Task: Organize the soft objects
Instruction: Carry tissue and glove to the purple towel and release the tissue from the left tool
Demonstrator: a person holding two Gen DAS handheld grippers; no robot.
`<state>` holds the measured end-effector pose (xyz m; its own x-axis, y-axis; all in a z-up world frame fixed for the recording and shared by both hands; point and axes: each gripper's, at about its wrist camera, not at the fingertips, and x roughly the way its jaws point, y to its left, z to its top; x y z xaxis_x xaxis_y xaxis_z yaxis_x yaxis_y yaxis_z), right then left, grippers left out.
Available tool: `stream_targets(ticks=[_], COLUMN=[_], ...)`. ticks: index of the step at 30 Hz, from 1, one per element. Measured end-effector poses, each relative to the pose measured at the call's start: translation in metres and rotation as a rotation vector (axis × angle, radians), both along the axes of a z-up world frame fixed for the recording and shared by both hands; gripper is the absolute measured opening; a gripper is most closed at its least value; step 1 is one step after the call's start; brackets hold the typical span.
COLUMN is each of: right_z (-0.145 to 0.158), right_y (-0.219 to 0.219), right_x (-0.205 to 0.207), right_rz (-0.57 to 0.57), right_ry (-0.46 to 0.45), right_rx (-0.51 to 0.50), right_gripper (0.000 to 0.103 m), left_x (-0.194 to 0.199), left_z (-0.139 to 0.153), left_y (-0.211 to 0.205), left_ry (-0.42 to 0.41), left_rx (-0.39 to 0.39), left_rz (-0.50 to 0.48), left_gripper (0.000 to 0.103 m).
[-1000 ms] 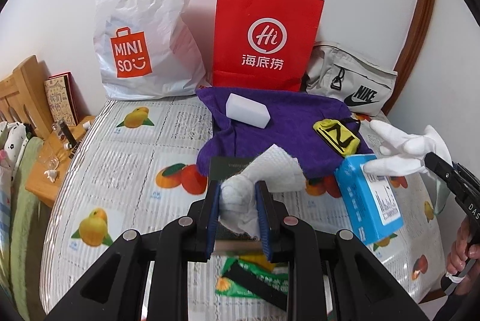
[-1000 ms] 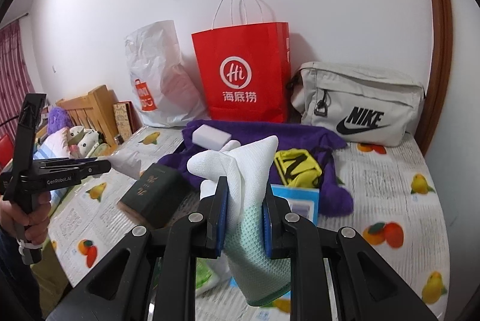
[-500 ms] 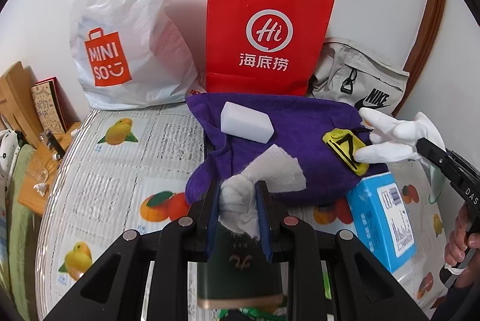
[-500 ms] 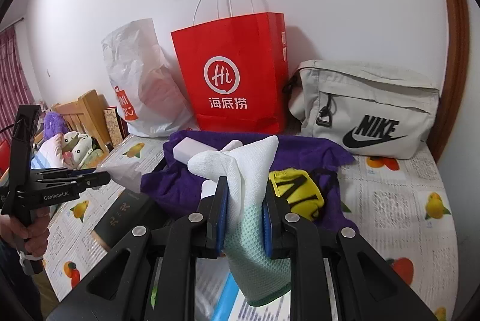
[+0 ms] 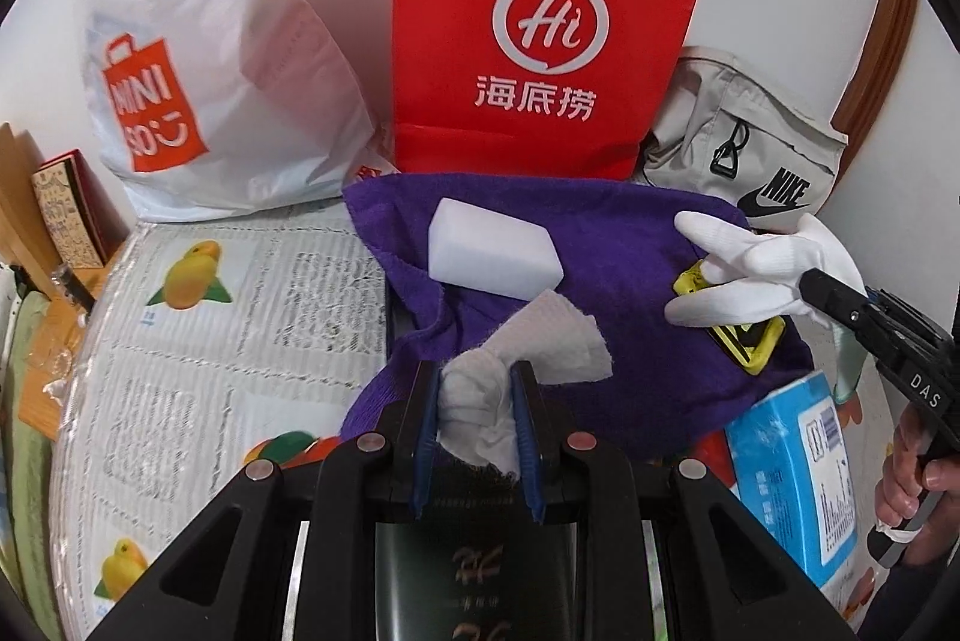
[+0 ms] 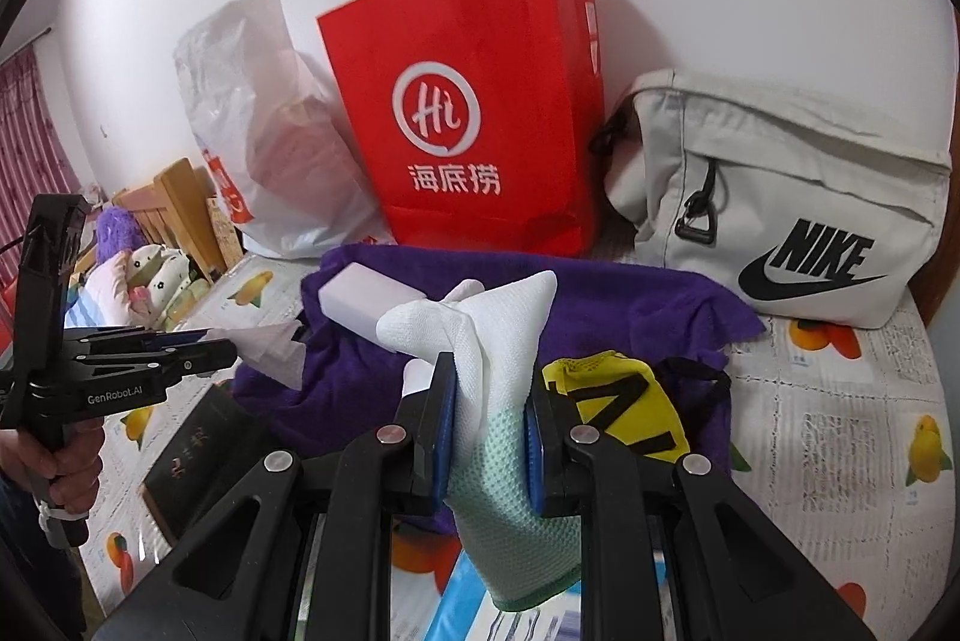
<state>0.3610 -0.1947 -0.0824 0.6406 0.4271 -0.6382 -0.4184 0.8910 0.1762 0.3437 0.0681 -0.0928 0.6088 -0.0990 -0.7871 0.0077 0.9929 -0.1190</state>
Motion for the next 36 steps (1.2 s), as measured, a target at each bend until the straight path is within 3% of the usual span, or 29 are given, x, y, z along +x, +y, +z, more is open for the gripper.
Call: stream_targets(ticks=[10,26,29,33,36], right_z=[-0.020,-0.041,-0.044,-0.042,-0.037], right_y=[0.016,0.027,0.027,0.024,0.020], right_x=[0.028,0.056,0.059,0.059,0.057], right_rz=[0.032,0.037,0.023,-0.011,-0.031], right_ry=[0.055,0.137,0.150,0.133,0.106], right_rx=[-0.031,-0.069,-0.080,-0.099,-0.109], right_gripper=[0.020,0.024,0.031,0.055,0.059], left_x=[0.032,0.058,0.060,0.059,0.056], left_z=[-0.028,-0.044,-0.042,-0.039,-0.036], left_y=[-0.010,-0.005,-0.003,0.000,0.002], left_ry=[0.056,0.123,0.125,0.119,0.118], left_rx=[-0.007,-0.033,-0.032,-0.015,-0.011], left_rz=[-0.034,-0.035,-0.030,-0.014,-0.002], left_gripper=[0.023,0.023,0.030,0.052,0.053])
